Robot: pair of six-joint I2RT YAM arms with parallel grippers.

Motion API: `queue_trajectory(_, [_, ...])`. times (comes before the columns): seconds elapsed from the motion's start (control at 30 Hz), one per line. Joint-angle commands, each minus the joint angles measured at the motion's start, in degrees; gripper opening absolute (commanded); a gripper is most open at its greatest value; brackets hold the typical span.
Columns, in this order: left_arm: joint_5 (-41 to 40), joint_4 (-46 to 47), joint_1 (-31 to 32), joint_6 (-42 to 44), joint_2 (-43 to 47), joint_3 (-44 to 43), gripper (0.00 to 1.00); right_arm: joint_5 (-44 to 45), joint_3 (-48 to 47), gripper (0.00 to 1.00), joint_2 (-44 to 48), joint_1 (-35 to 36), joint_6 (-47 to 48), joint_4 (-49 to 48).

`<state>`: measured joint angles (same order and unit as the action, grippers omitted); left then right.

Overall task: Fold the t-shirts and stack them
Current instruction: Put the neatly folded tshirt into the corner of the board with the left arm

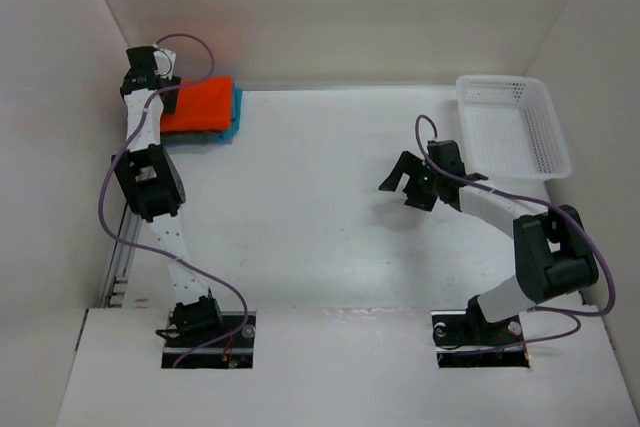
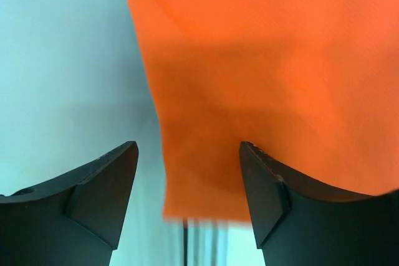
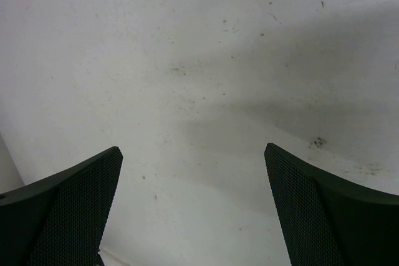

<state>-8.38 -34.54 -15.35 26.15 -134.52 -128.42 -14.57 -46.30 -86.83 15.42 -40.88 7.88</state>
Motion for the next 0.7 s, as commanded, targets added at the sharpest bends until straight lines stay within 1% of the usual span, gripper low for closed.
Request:
queue_trajectory(0.0, [2.3, 2.2, 3.3, -2.3, 14.5, 6.3, 0.66, 1.9, -3.7, 1.00, 1.0, 0.6, 2.6, 0.5])
queue_trajectory(0.1, [7.1, 0.7, 6.2, -4.8, 22.4, 15.6, 0.66, 4.2, -5.1, 1.00, 3.0, 0.6, 4.8, 3.2])
queue_trajectory(0.2, [16.0, -1.6, 9.5, -6.0, 30.9, 25.9, 0.68, 7.6, -6.1, 1.00, 5.5, 0.6, 7.7, 7.4])
queue_trajectory(0.27, [21.1, -3.2, 11.3, -6.8, 34.6, 31.1, 0.70, 9.2, -6.3, 1.00, 6.7, 0.6, 9.1, 9.8])
queue_trajectory(0.37, [27.8, -4.5, 14.9, -7.1, 39.3, 41.4, 0.71, 11.1, -5.6, 1.00, 8.4, -0.2, 11.2, 13.0])
queue_trajectory(0.43, [29.6, -4.3, 17.2, -7.7, 41.3, 47.8, 0.71, 12.6, -4.6, 1.00, 9.9, -0.4, 12.3, 14.4])
queue_trajectory(0.53, [29.9, -3.3, 20.1, -9.9, 43.6, 54.7, 0.71, 15.3, -2.9, 1.00, 12.5, -0.6, 13.3, 15.8])
queue_trajectory(0.6, [31.1, -1.1, 20.1, -10.9, 45.9, 58.2, 0.71, 16.5, -1.6, 1.00, 14.0, -0.8, 13.4, 16.0])
queue_trajectory(0.67, [32.0, 0.0, 19.1, -11.1, 47.6, 59.9, 0.71, 16.5, -0.7, 1.00, 15.1, -1.6, 13.4, 16.1])
